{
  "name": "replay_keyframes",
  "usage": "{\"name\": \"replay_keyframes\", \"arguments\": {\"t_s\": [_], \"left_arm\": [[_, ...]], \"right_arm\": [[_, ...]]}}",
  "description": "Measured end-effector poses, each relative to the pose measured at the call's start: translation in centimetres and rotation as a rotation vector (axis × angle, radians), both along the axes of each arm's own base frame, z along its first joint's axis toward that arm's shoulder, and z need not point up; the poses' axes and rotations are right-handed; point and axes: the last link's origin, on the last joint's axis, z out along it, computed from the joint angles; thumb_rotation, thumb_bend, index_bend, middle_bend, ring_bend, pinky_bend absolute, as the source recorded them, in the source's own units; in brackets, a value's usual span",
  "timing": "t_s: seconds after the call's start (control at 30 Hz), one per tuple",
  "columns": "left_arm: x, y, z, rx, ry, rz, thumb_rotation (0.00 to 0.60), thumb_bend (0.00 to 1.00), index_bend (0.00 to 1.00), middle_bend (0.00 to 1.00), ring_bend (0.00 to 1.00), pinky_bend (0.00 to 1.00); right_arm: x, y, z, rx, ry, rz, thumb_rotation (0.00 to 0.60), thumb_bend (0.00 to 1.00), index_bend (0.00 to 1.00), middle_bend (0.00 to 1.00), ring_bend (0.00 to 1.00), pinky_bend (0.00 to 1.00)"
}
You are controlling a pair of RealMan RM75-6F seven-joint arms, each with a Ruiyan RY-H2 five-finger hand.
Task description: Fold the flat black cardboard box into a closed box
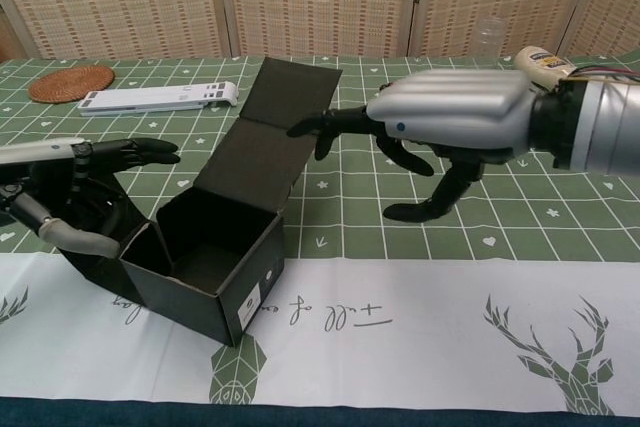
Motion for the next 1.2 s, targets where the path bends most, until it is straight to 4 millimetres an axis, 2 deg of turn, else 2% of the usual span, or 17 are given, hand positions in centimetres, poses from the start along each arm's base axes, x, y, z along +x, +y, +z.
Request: {"name": "replay_keyframes", "arguments": {"t_s": [0.17, 0.37, 0.53, 0.7, 1.0, 1.07, 1.2], "left_arm": [[-0.1, -0.1, 0.8, 0.024, -0.014, 0.017, 0.600, 0.10, 0.00, 0.00, 0.57, 0.84], [-0.3, -0.3, 1.3, 0.045, -0.014, 0.029, 0.600, 0.10, 0.00, 0.00, 0.57, 0.84], [-0.4, -0.4, 1.7, 0.058, -0.015, 0.035, 0.600, 0.10, 0.00, 0.00, 0.57, 0.84], [-0.6, -0.7, 2.1, 0.069, -0.016, 0.041, 0.600, 0.10, 0.00, 0.00, 0.57, 0.84], [-1.0, -0.9, 2.6, 0.073, -0.019, 0.059, 0.600, 0.10, 0.00, 0.00, 0.57, 0.84], [-1.1, -0.9, 2.6, 0.072, -0.019, 0.059, 0.600, 0.10, 0.00, 0.00, 0.57, 0.84], [-1.2, -0.9, 2.8, 0.074, -0.022, 0.060, 0.600, 0.10, 0.00, 0.00, 0.57, 0.84]], "right_arm": [[-0.7, -0.1, -0.2, 0.014, 0.019, -0.036, 0.600, 0.36, 0.00, 0.19, 0.73, 1.00], [-0.7, -1.4, -1.3, 0.027, 0.040, -0.088, 0.600, 0.36, 0.00, 0.20, 0.73, 1.00], [0.8, -3.6, -2.8, 0.022, 0.030, -0.121, 0.600, 0.36, 0.00, 0.19, 0.73, 1.00], [3.7, -5.7, -4.2, 0.017, 0.007, -0.128, 0.600, 0.36, 0.00, 0.19, 0.73, 1.00], [7.7, -7.8, -5.7, 0.037, -0.041, -0.184, 0.600, 0.36, 0.00, 0.18, 0.73, 1.00], [7.9, -7.8, -5.8, 0.047, -0.062, -0.204, 0.600, 0.36, 0.00, 0.17, 0.73, 1.00], [6.7, -6.9, -5.3, 0.073, -0.088, -0.244, 0.600, 0.36, 0.00, 0.16, 0.73, 1.00]]}}
